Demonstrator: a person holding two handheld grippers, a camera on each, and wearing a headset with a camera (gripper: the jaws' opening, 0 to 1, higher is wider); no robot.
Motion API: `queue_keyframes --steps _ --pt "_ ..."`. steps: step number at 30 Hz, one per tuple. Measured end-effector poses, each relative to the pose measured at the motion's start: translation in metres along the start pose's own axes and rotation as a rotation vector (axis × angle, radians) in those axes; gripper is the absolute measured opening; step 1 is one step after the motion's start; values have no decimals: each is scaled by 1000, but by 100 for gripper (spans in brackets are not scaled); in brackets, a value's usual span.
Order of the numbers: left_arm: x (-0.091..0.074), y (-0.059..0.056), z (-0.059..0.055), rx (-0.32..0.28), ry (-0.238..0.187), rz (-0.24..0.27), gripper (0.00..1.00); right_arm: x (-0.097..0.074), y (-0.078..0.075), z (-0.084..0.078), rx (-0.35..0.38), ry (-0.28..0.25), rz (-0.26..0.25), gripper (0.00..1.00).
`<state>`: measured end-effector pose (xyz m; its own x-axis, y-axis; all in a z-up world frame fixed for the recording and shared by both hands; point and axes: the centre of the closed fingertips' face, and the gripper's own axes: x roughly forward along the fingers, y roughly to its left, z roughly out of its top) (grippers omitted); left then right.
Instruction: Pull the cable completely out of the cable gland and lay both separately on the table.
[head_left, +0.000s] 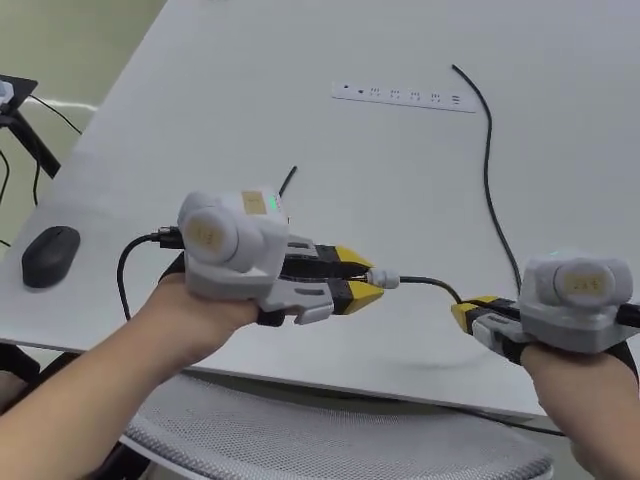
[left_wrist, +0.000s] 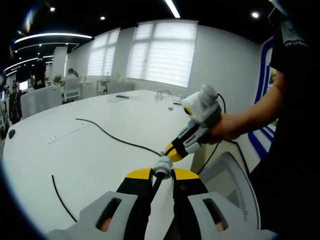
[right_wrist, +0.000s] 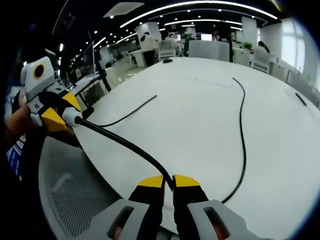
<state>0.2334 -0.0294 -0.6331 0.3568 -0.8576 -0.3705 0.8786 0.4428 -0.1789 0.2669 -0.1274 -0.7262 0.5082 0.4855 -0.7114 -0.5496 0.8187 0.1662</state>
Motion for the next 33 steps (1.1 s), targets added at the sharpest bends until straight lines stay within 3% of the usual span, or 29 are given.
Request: queue_keyframes --steps 8,15,21,24,26,29,33 --pt "-1 5 1 10 5 15 15 -5 4 7 3 -20 36 2" --pt "-3 11 4 -3 1 29 15 -17 12 17 -66 -37 58 4" --pt "-1 17 2 -16 14 39 15 -20 21 32 -83 -69 78 14" --pt "1 17 -1 -21 21 38 15 -21 32 41 -97 -89 125 17" --pt "2 17 -2 -18 29 36 15 -23 38 48 -123 -101 140 19" --pt "3 17 0 -13 27 33 15 -24 49 57 -280 -95 132 21" --pt "3 17 1 -5 32 31 15 -23 64 61 -411 -88 142 21"
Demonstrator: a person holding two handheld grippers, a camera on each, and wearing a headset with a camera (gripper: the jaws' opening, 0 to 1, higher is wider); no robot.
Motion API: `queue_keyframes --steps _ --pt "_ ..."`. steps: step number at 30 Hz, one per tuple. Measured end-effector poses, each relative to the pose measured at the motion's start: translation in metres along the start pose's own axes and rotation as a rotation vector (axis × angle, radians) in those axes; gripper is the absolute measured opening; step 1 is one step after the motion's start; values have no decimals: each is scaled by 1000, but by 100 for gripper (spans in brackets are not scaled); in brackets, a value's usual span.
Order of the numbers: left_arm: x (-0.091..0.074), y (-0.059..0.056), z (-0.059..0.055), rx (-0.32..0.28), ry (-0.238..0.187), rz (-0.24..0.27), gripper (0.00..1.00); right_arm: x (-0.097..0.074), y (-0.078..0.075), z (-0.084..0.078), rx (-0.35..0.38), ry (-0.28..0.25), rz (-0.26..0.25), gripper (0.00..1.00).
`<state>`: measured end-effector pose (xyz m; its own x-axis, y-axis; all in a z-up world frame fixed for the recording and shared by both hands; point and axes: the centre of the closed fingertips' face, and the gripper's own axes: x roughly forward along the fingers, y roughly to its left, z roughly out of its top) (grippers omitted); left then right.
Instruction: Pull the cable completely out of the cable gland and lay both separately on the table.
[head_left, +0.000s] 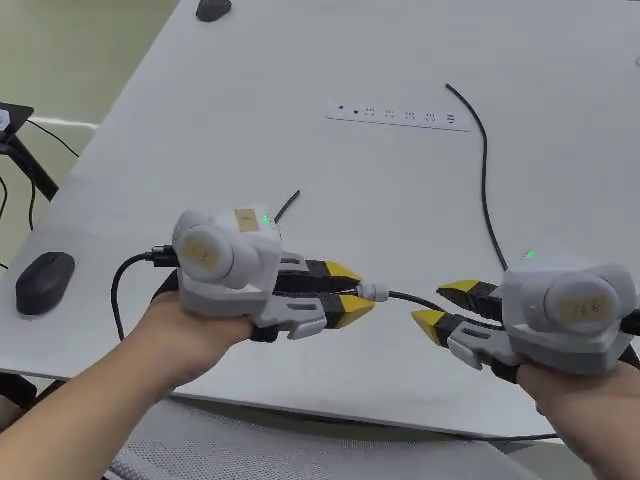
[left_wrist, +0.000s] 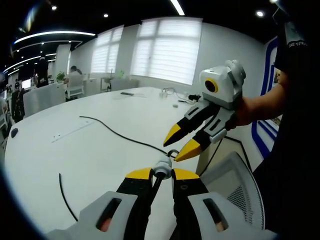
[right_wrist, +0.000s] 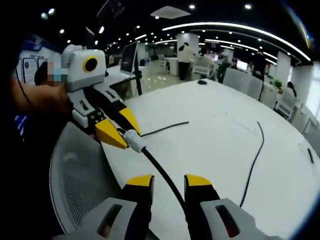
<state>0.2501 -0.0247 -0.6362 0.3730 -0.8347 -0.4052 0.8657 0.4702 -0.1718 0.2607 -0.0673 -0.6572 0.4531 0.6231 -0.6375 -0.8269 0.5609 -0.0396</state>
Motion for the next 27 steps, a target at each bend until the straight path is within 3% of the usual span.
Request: queue_keyframes --steps 7,24,27 --pt "-1 3 0 17 19 -2 15 9 11 12 -121 2 15 18" --pt "-3 0 -5 4 26 3 15 14 17 19 -157 -8 42 12" --pt "-3 0 -5 4 23 5 15 14 19 19 -152 -11 55 7"
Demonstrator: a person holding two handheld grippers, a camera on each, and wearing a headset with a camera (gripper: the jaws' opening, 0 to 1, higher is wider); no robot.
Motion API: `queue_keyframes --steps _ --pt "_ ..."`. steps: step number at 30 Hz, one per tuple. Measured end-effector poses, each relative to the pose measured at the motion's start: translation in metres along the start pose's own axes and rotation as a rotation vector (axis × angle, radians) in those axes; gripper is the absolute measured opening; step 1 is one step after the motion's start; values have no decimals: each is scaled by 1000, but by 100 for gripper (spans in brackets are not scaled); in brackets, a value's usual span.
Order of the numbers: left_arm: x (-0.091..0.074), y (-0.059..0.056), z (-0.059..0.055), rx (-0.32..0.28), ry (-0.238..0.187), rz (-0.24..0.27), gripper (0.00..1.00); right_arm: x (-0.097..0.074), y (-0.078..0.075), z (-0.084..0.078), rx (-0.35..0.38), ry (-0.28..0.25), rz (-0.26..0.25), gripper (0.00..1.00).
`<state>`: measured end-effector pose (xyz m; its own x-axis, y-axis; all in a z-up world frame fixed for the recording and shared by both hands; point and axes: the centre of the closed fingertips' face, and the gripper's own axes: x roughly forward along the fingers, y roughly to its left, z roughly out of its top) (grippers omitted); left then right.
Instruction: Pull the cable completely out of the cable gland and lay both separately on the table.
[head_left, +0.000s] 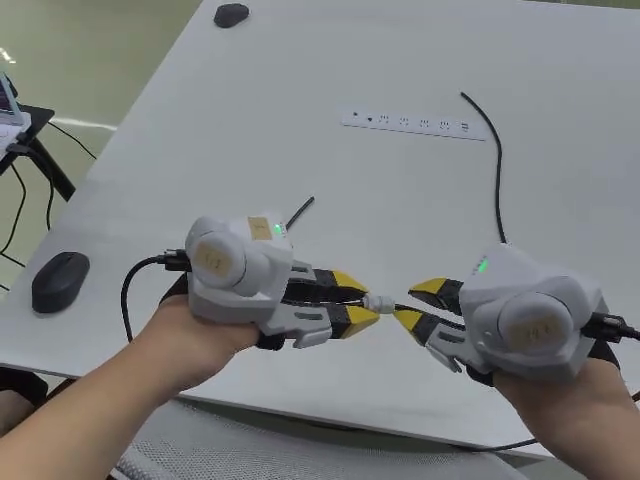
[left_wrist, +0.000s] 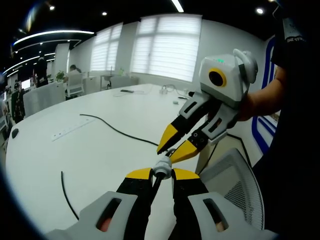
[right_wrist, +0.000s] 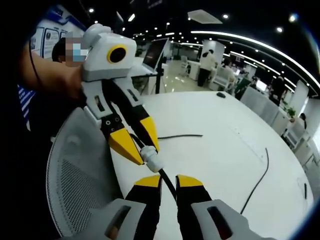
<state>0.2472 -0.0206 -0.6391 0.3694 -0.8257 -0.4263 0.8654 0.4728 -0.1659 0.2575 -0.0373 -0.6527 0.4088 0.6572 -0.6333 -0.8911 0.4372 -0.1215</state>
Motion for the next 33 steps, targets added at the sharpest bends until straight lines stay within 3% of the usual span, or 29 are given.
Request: queue_keyframes --steps 6,16,33 --pt "-1 0 1 -2 -4 4 15 0 -1 0 12 -1 -20 4" --pt "-2 1 3 -11 -16 5 15 -4 -8 -7 100 -7 -47 3" --pt "-4 1 4 -19 -27 -1 15 -6 -33 -45 300 -10 -134 3"
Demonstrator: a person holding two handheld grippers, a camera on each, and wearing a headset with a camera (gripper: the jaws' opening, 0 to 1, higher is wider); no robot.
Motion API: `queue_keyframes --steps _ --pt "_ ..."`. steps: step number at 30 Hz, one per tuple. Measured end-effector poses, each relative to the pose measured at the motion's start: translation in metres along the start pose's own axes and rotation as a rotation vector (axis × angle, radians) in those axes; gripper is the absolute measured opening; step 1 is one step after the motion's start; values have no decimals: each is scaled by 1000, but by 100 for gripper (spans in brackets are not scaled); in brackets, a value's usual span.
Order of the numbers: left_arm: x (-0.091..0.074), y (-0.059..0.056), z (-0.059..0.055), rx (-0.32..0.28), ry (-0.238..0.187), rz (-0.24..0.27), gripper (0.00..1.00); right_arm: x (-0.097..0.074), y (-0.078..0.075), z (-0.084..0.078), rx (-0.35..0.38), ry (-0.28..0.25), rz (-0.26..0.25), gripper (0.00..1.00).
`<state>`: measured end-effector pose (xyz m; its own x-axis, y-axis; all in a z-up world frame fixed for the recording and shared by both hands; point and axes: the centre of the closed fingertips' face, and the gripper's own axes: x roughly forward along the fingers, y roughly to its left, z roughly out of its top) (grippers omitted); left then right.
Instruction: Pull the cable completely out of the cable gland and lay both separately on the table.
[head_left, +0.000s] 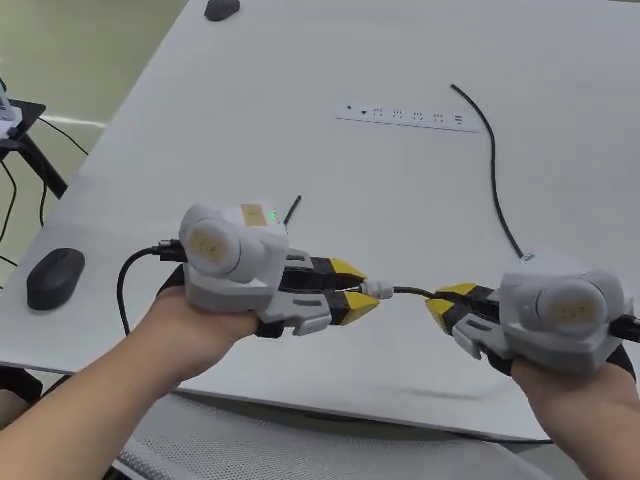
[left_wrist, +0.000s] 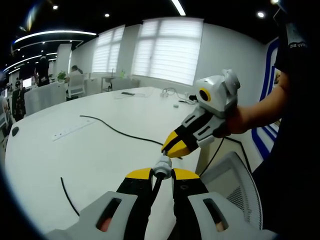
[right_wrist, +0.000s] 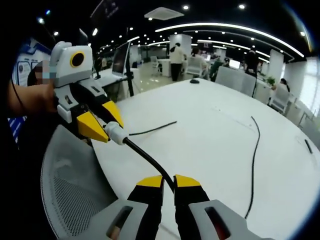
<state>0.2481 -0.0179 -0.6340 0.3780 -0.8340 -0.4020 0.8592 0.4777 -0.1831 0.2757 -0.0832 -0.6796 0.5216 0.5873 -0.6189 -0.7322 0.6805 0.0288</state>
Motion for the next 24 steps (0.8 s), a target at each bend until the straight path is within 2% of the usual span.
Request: queue_keyframes --steps 8,15,18,20,24 --pt "0 -1 -1 -7 -6 -5 15 4 -16 -25 175 29 -37 2" --pt "-3 -2 -5 -4 -3 -4 15 5 -27 -50 243 71 -81 2" --pt "-3 -2 -5 -8 -4 -2 15 5 -30 -60 329 86 -85 2" --pt "-3 -2 -6 -7 -2 -1 15 3 -30 -61 343 82 -76 2" --pt "-3 -3 -5 -8 -7 0 15 2 -30 -58 318 76 -82 2"
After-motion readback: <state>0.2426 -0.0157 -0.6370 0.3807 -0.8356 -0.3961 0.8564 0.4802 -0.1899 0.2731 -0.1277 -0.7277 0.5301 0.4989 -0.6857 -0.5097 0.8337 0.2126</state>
